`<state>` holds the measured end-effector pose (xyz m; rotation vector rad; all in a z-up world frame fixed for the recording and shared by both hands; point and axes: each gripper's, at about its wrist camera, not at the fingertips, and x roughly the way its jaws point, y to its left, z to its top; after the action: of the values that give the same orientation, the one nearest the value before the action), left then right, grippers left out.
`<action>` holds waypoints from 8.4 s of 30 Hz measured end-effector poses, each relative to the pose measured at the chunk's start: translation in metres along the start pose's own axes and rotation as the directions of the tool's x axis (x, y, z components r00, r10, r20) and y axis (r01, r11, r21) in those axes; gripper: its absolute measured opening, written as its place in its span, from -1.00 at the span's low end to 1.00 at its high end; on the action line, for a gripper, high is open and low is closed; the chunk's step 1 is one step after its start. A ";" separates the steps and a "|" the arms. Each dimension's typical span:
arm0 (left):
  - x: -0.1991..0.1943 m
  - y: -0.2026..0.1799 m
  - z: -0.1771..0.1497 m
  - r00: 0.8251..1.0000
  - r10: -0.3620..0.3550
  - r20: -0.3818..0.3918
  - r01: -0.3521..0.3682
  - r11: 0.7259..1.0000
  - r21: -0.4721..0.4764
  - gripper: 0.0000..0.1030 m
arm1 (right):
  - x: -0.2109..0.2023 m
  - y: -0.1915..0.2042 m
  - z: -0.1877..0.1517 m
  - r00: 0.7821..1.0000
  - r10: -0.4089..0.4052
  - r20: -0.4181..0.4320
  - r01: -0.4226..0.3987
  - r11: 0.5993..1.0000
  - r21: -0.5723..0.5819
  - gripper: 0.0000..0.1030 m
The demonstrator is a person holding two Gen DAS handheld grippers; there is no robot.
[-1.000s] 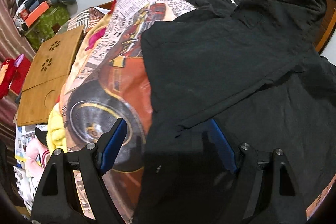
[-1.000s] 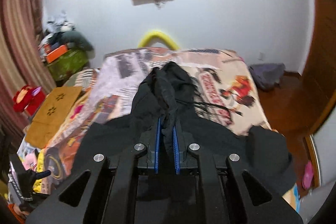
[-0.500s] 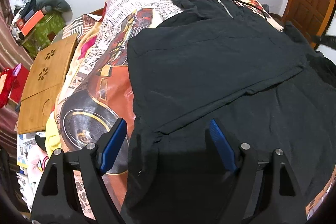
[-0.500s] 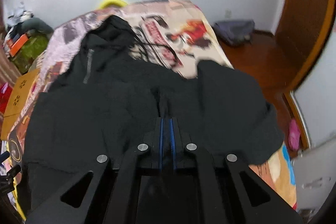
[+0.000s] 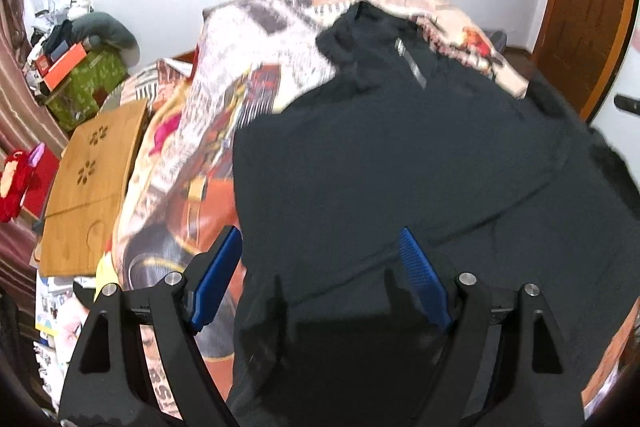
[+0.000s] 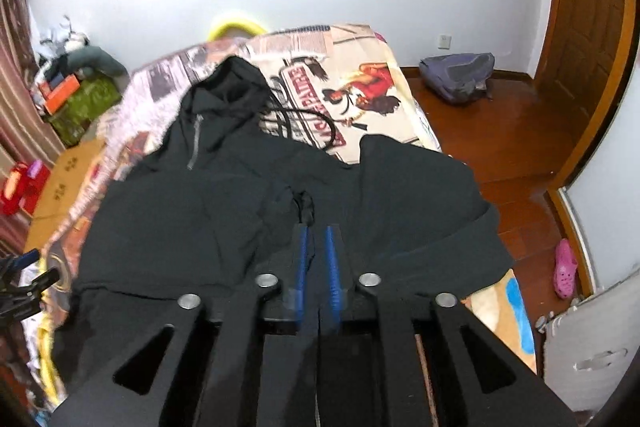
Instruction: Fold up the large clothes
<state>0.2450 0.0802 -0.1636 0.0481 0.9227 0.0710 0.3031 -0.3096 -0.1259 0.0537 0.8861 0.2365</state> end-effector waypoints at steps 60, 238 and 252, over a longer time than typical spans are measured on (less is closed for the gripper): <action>0.019 -0.078 0.036 0.988 -0.135 0.073 0.129 0.989 0.072 0.56 | -0.018 -0.040 0.042 0.984 0.153 0.091 -0.170 0.959 0.227 -0.89; 0.047 -0.029 0.038 0.999 -0.044 0.027 0.044 0.999 0.010 -0.87 | 0.068 0.003 -0.068 0.977 -0.018 -0.213 0.003 0.997 -0.073 0.10; 0.054 0.060 -0.016 0.853 -0.513 0.099 0.483 0.702 -0.523 -0.55 | 0.069 0.002 -0.069 0.977 -0.010 -0.214 -0.006 0.997 -0.074 0.12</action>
<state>0.2623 0.1446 -0.2123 -0.7350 0.9159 -0.1838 0.2916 -0.2950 -0.2219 -0.0427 1.0914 0.2765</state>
